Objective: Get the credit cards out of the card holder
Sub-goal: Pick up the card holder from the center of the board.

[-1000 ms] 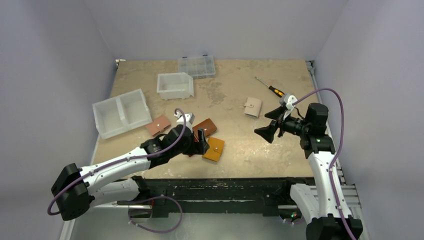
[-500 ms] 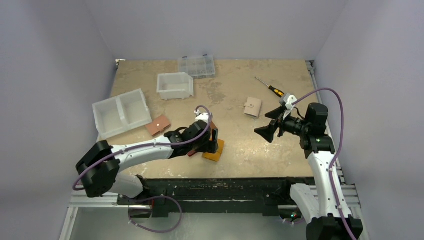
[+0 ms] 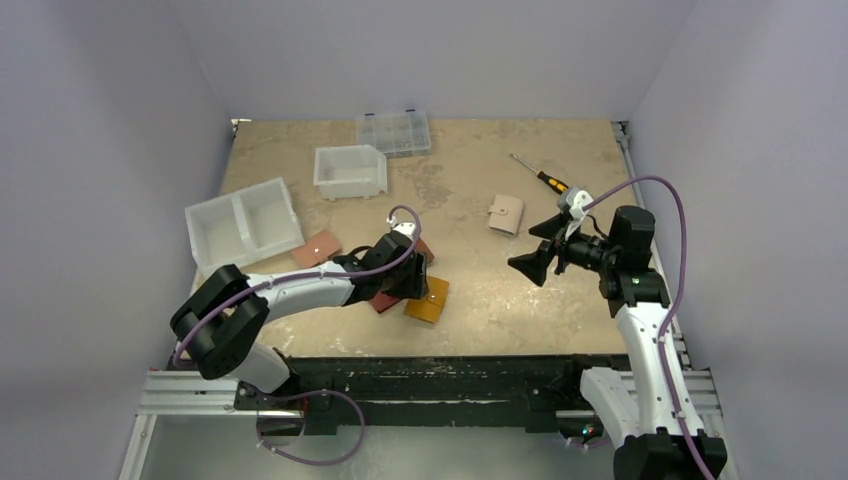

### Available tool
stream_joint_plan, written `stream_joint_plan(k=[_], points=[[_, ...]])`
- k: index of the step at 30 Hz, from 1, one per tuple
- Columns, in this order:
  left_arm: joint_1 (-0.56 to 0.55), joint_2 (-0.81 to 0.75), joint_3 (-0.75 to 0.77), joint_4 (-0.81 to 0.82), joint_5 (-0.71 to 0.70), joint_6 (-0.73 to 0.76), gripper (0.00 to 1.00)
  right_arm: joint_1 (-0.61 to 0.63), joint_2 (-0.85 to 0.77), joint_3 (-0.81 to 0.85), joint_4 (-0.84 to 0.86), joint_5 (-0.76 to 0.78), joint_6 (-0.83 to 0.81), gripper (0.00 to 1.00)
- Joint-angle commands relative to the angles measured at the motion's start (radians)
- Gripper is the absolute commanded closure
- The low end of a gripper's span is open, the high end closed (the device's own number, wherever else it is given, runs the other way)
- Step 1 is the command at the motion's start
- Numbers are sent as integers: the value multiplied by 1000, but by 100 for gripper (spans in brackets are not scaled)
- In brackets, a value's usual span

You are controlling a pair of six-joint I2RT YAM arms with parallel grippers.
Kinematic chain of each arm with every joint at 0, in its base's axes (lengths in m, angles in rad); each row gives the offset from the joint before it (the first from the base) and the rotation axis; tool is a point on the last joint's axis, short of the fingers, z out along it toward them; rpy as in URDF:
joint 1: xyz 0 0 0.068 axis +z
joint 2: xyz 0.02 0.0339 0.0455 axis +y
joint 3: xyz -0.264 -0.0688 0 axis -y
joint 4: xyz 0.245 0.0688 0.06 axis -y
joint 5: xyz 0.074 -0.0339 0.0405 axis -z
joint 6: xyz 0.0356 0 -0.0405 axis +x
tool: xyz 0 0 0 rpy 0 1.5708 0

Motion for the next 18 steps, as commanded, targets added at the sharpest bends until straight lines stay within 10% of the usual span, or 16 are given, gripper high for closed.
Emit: stream_joint_plan(k=[1, 18], points=[[15, 20, -33, 77, 64, -4, 48, 4, -9, 4, 18, 14, -1, 1], [18, 114, -114, 179, 115, -67, 60, 4, -9, 1, 16, 20, -3, 1]])
